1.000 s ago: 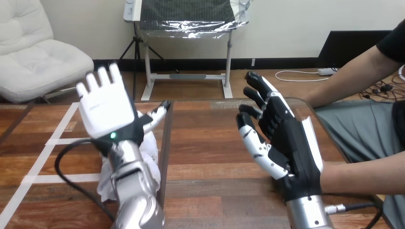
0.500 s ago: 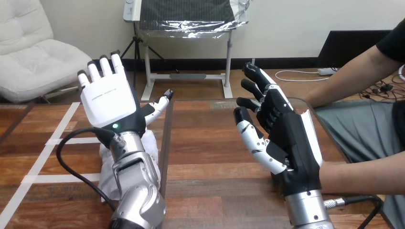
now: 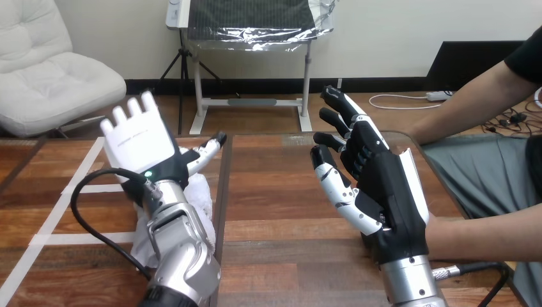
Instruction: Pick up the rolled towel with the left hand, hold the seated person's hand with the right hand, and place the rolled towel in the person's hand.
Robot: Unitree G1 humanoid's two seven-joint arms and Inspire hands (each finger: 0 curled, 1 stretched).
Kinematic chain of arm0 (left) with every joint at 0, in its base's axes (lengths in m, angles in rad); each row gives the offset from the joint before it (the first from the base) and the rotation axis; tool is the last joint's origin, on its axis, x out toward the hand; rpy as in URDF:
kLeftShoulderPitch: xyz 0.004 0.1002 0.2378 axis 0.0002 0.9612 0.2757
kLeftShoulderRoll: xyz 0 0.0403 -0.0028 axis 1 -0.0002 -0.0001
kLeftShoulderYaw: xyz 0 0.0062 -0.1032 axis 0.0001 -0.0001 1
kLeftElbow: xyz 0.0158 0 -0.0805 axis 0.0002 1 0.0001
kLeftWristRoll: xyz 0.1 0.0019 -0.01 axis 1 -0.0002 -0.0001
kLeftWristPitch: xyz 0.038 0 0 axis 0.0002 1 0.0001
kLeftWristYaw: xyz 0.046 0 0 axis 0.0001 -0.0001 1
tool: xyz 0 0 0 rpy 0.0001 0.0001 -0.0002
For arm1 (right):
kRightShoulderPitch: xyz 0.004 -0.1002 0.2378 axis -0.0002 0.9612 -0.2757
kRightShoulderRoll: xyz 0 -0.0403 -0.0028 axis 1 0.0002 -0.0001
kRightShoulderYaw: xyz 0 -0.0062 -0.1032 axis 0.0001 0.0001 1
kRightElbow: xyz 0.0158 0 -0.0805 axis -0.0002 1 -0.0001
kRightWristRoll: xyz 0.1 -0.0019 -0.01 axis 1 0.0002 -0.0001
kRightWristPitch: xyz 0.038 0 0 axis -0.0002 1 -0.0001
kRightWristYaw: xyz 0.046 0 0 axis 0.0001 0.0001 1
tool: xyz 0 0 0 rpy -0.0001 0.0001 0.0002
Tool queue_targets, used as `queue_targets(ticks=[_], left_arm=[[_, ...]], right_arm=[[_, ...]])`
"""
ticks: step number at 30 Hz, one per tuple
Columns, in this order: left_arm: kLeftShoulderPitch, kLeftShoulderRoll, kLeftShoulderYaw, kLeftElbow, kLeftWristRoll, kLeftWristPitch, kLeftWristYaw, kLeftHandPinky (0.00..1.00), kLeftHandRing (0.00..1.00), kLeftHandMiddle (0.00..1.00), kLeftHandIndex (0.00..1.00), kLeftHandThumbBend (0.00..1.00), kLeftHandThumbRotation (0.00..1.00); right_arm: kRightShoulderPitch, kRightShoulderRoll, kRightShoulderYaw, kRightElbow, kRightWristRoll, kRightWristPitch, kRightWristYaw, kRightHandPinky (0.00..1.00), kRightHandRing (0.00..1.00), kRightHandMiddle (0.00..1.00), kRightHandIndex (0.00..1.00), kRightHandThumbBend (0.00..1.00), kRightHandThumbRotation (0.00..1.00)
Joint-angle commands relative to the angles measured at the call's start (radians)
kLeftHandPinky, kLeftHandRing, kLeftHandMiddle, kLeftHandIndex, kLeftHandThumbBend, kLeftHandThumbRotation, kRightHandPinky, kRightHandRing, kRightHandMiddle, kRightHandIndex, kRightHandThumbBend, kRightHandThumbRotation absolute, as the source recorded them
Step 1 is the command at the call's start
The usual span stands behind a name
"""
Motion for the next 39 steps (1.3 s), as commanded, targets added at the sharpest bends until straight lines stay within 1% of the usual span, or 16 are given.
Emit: queue_targets(ticks=[1, 6, 10, 15, 22, 31, 39], left_arm=[[-0.107, 0.029, -0.028, 0.030, -0.007, 0.016, -0.017, 0.99, 0.97, 1.00, 1.00, 0.88, 0.89], [-0.123, 0.037, -0.039, 0.050, -0.021, 0.034, -0.047, 0.97, 0.96, 0.99, 1.00, 0.90, 0.89], [-0.129, 0.045, -0.050, 0.065, -0.030, 0.040, -0.055, 0.95, 0.94, 0.98, 1.00, 0.91, 0.88], [-0.134, 0.051, -0.059, 0.092, -0.039, 0.042, -0.049, 0.91, 0.92, 0.96, 0.98, 0.91, 0.88], [-0.142, 0.055, -0.067, 0.121, -0.055, 0.049, -0.051, 0.87, 0.90, 0.95, 0.97, 0.91, 0.87], [-0.152, 0.063, -0.073, 0.159, -0.089, 0.040, -0.051, 0.84, 0.88, 0.93, 0.95, 0.91, 0.85], [-0.177, 0.068, -0.081, 0.234, -0.129, 0.012, -0.040, 0.81, 0.86, 0.91, 0.93, 0.92, 0.85]], right_arm=[[-0.053, -0.007, 0.000, -0.015, 0.005, -0.023, 0.004, 0.81, 0.92, 0.94, 0.88, 0.33, 0.33], [-0.053, -0.009, 0.000, -0.016, 0.017, -0.019, 0.015, 0.81, 0.92, 0.94, 0.88, 0.33, 0.33], [-0.052, -0.009, -0.001, -0.018, 0.016, -0.016, 0.018, 0.81, 0.93, 0.94, 0.88, 0.33, 0.33], [-0.053, -0.014, -0.001, -0.018, 0.013, -0.016, 0.025, 0.82, 0.93, 0.94, 0.88, 0.33, 0.33], [-0.054, -0.015, -0.001, -0.017, 0.018, -0.016, 0.033, 0.82, 0.93, 0.94, 0.88, 0.33, 0.34], [-0.056, -0.015, 0.000, -0.019, 0.020, -0.017, 0.041, 0.82, 0.93, 0.94, 0.87, 0.33, 0.35], [-0.055, -0.016, 0.000, -0.024, 0.026, -0.011, 0.048, 0.82, 0.93, 0.94, 0.87, 0.33, 0.35]])
